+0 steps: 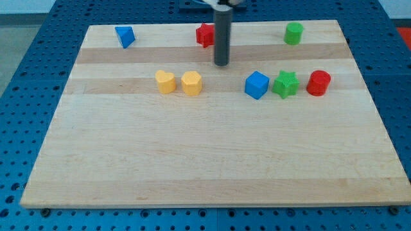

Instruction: Move the yellow blocks diagonal to each other

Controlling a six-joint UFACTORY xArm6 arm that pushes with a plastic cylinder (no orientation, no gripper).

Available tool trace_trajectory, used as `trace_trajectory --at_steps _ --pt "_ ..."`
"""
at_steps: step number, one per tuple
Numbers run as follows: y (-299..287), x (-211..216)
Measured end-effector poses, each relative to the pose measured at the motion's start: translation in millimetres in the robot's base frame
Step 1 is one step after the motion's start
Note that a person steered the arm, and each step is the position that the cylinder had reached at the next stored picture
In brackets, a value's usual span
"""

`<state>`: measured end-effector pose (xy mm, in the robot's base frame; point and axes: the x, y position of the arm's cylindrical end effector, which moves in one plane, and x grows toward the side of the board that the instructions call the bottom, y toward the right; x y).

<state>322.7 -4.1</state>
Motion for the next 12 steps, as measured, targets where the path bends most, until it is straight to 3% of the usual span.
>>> trace_trajectory --at_steps 2,4,8,12 --pt "-80.0 13.8" --pt "-117.1 43.2" --pt "-107.3 96.8" --pt "-21.6 105.2"
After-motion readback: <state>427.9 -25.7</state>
